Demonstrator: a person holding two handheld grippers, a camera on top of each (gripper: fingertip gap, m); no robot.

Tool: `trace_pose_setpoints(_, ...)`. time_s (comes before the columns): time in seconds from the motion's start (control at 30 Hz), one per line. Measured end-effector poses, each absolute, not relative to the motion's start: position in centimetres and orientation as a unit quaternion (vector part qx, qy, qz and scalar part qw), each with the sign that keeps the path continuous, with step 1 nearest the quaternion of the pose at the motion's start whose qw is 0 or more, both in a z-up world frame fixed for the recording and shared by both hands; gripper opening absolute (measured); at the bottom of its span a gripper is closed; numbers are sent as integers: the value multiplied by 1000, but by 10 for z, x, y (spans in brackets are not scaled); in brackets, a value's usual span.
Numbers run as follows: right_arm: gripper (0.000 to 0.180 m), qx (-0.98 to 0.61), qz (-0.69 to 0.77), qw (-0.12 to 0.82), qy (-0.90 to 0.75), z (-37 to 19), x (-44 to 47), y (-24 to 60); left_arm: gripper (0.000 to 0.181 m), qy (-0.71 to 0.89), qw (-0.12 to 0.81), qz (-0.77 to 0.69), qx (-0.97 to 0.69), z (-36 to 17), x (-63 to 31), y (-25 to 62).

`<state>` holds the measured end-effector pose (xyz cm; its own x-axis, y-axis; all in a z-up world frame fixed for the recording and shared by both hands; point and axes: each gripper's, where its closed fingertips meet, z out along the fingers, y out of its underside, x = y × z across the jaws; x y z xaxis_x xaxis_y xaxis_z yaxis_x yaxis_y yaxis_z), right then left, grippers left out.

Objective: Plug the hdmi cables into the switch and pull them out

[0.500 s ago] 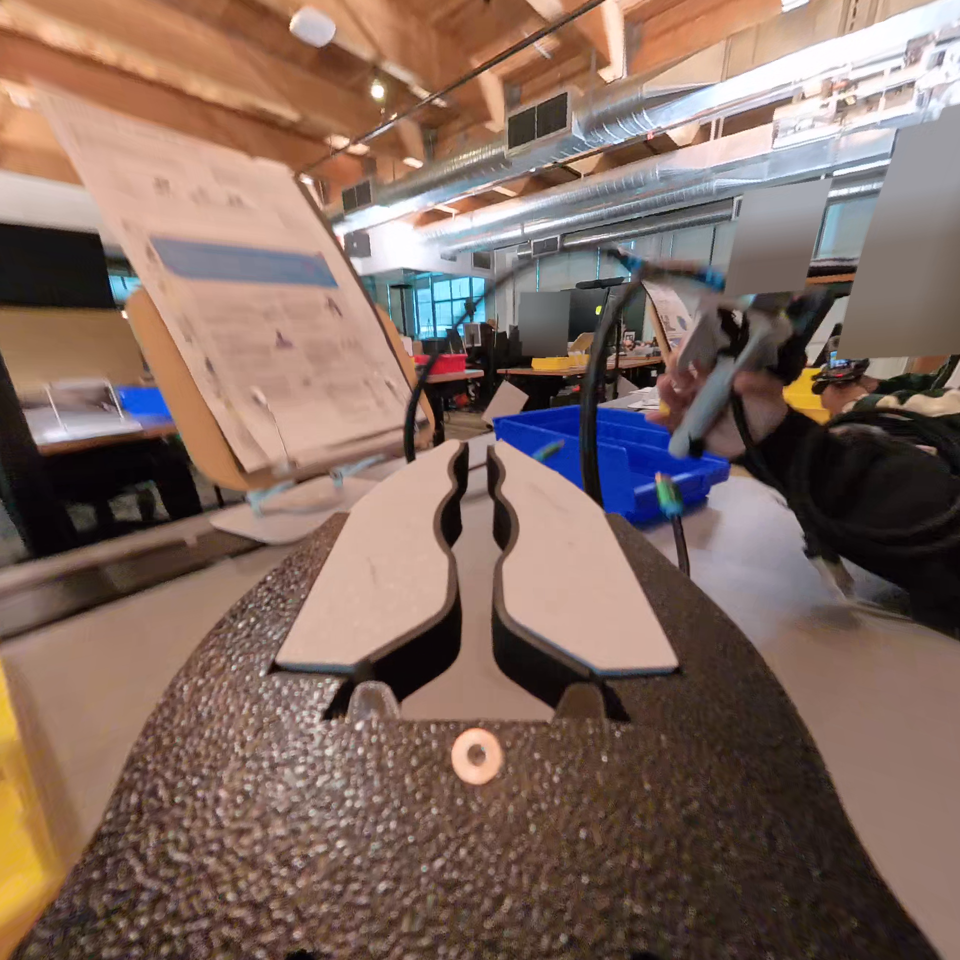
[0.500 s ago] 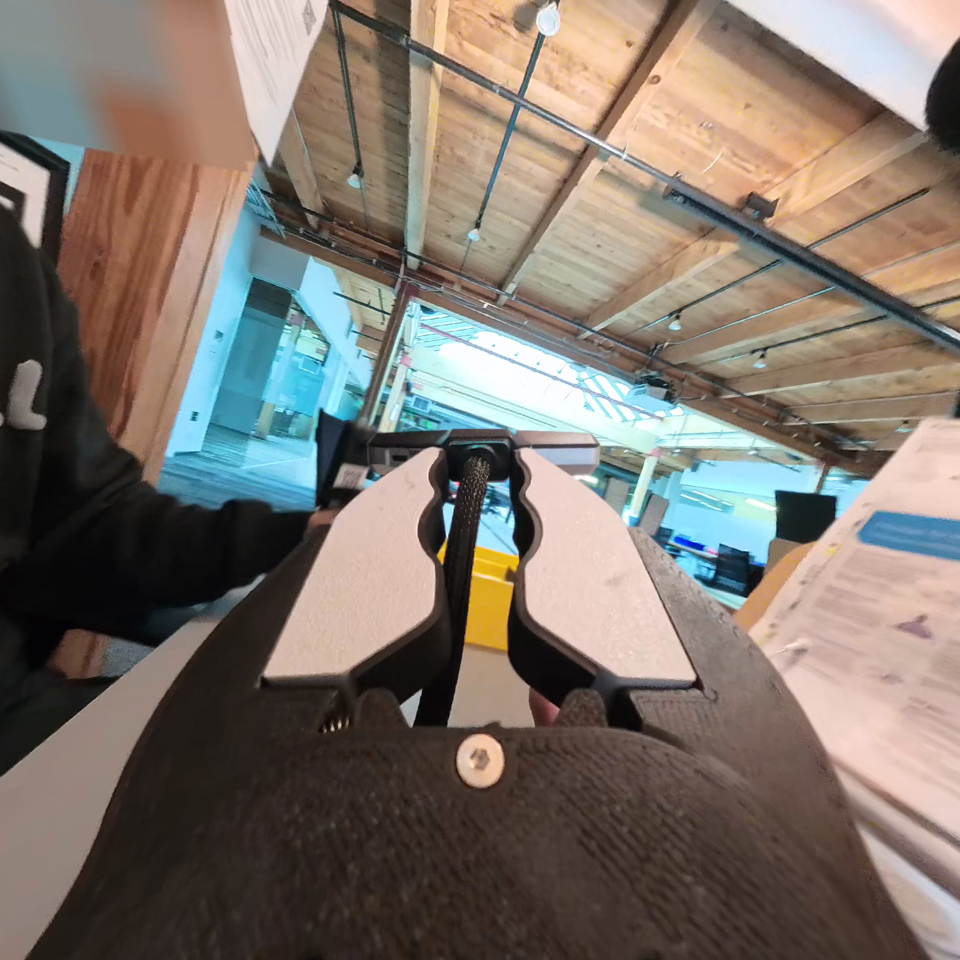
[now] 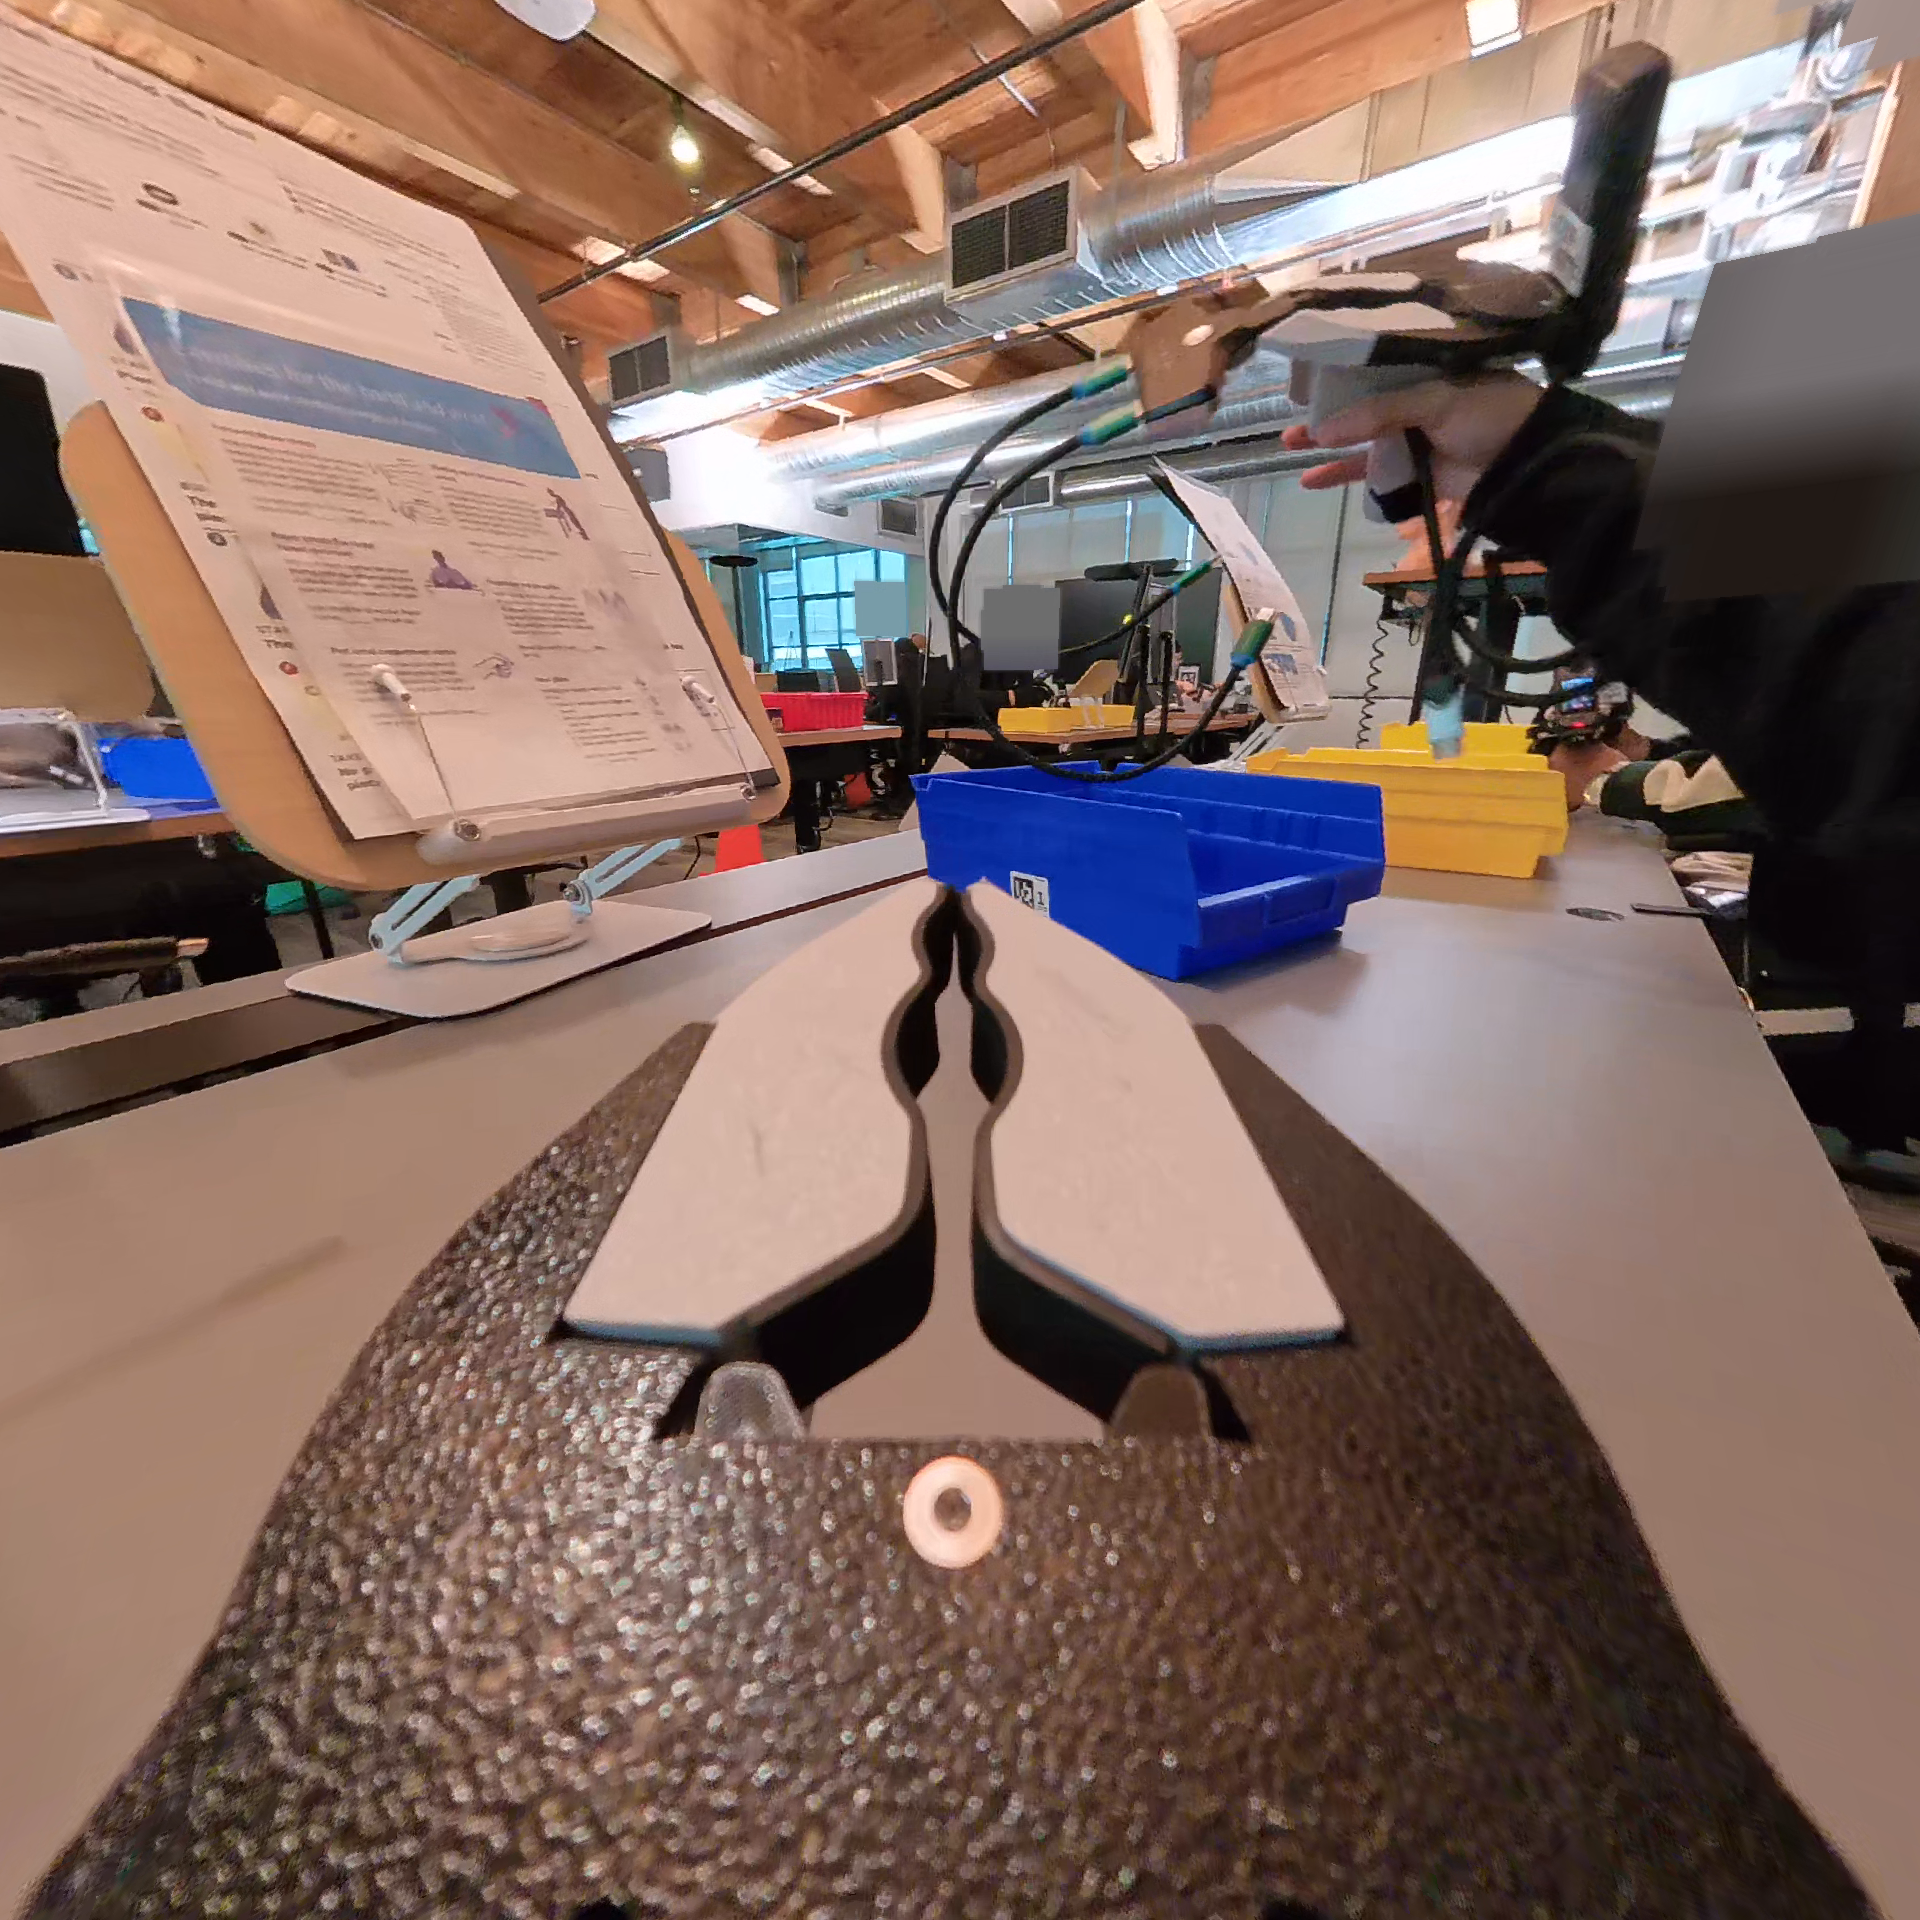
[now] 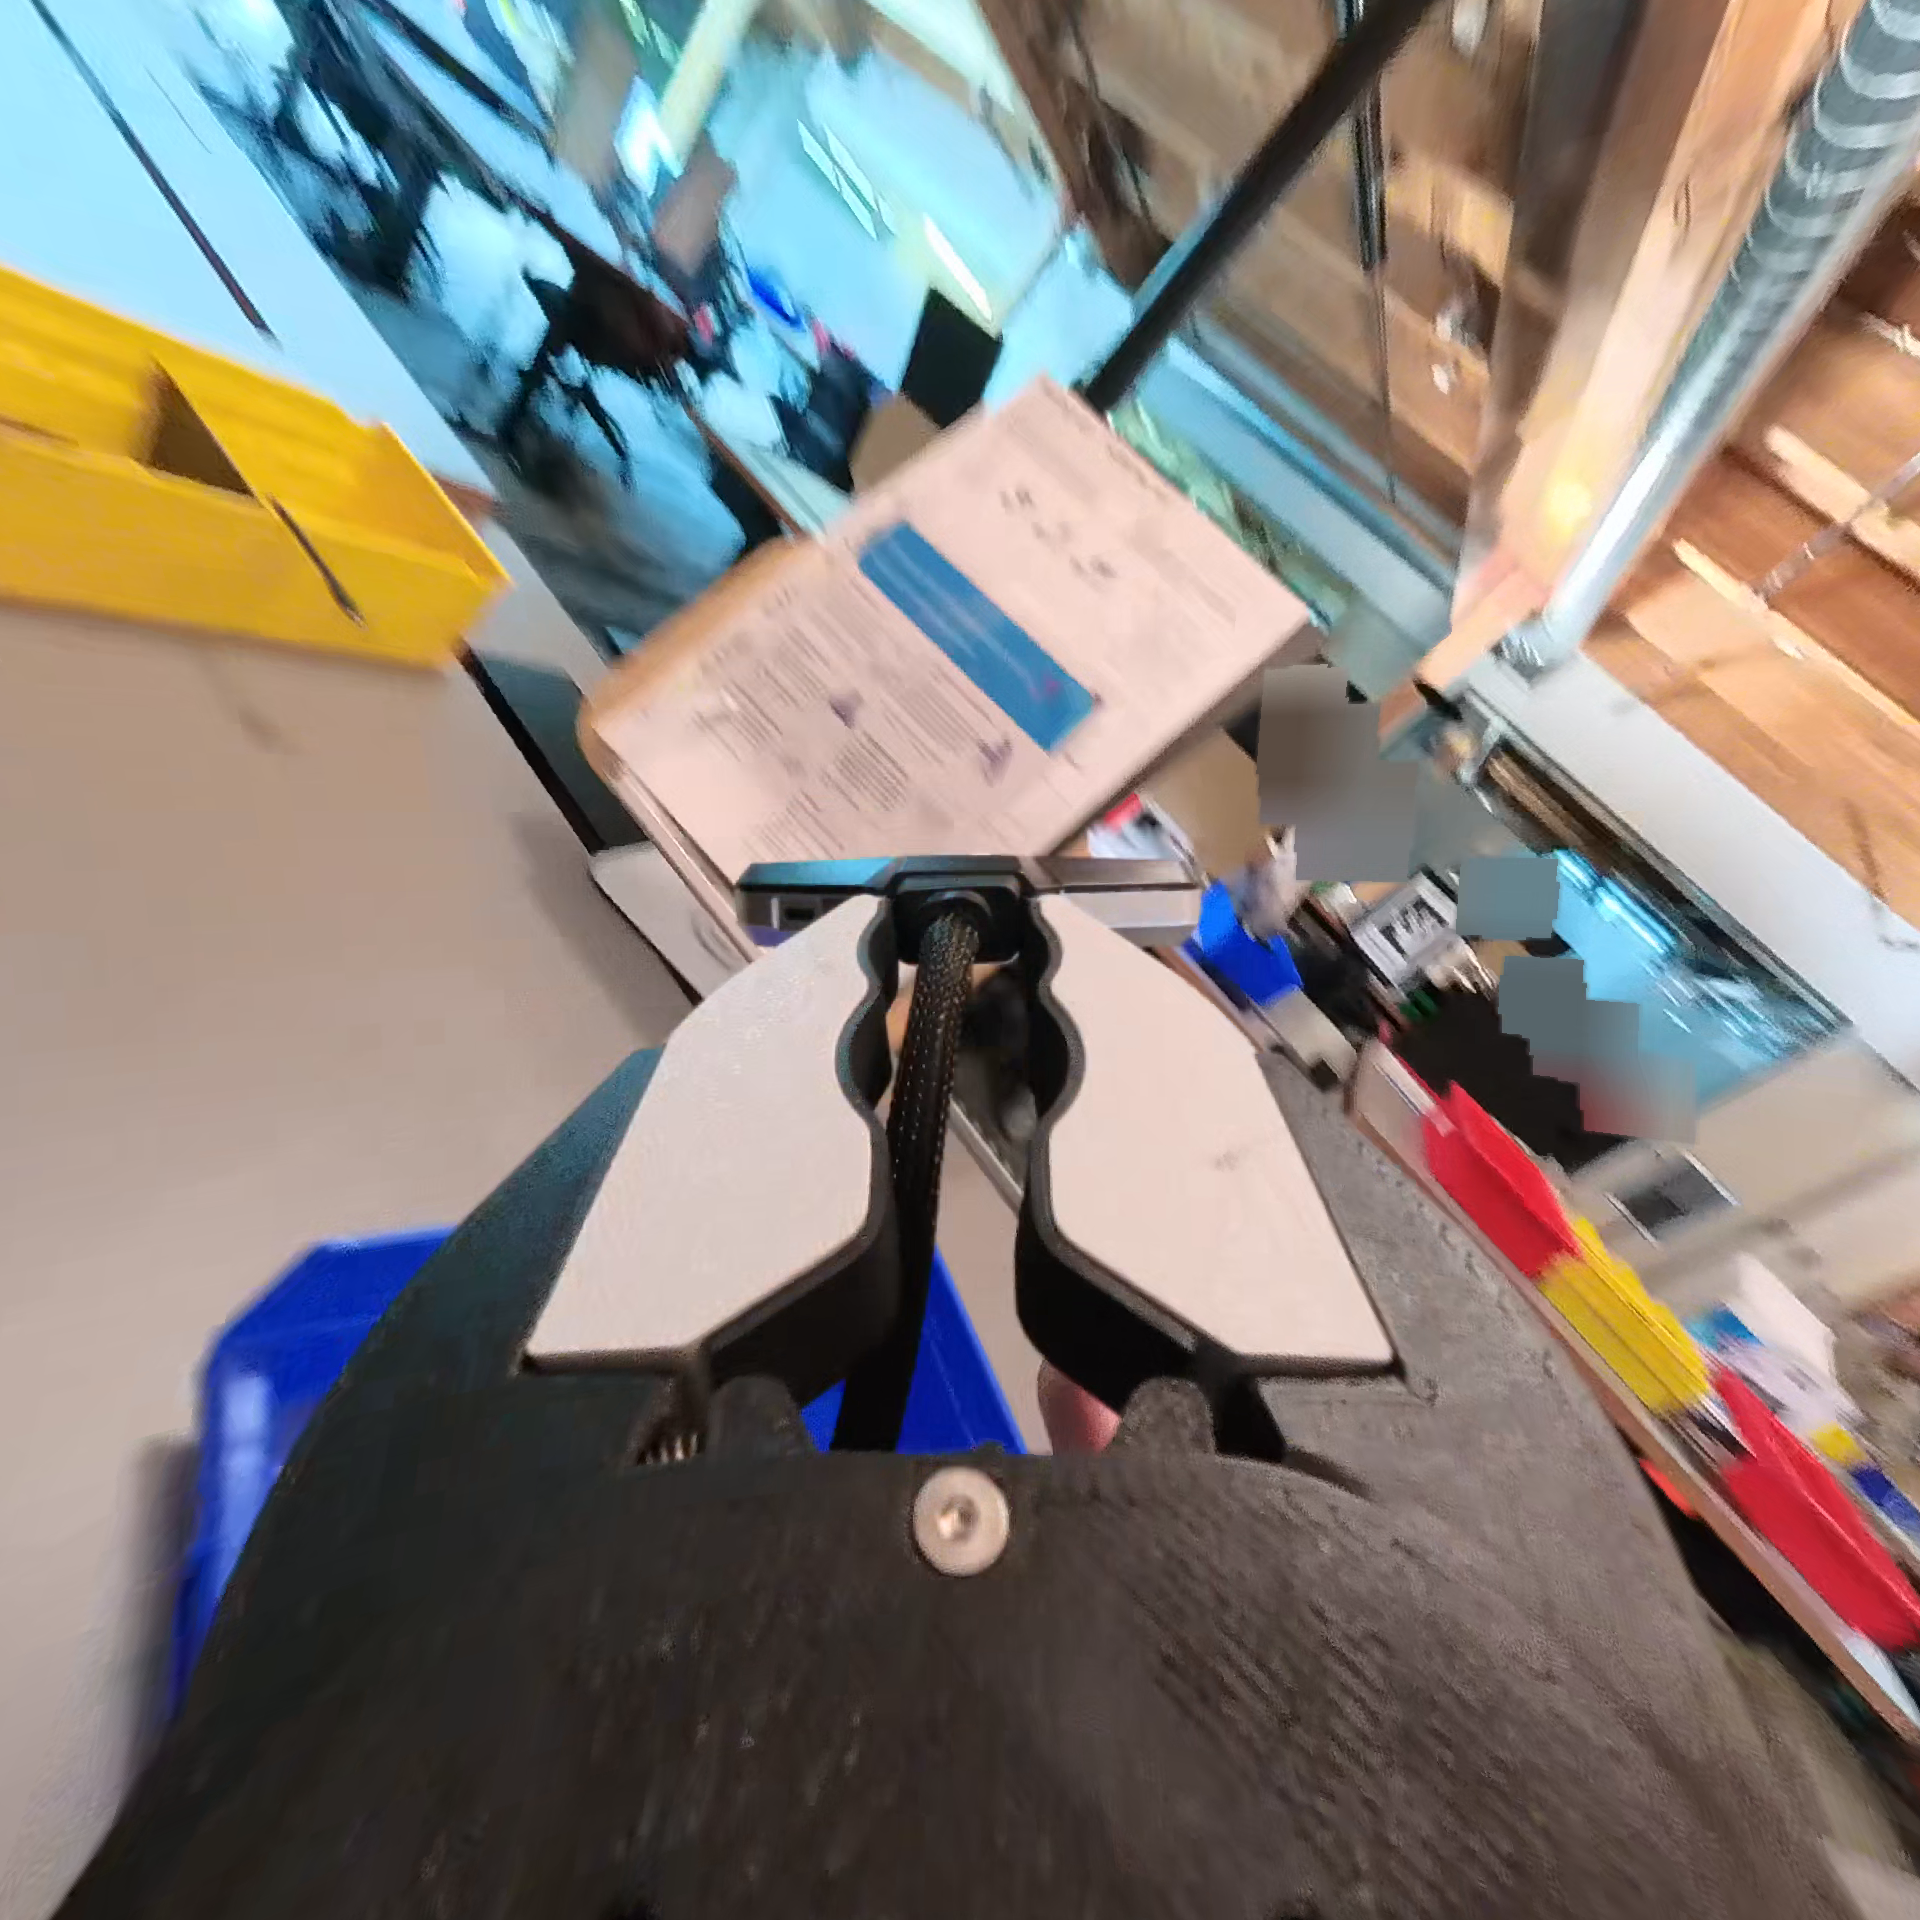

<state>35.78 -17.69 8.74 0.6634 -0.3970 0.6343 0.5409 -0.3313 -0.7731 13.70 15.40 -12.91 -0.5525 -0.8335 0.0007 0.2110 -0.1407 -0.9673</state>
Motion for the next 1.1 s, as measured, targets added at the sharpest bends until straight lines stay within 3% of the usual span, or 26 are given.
trace_pose_setpoints(0.43,24,-910,-334,243,-38,-10,434,-162,0,513,375,-721,-276,-123,129,159)
trace_pose_setpoints(0.63,23,-910,-365,199,11,-19,472,-156,0,504,372,-731,-270,-121,127,159)
trace_pose_setpoints(0.97,23,-819,-498,276,70,-36,482,-164,0,496,369,-741,-264,-119,124,161)
trace_pose_setpoints(1.1,24,-772,-576,267,25,-7,478,-171,0,494,368,-743,-264,-119,124,161)
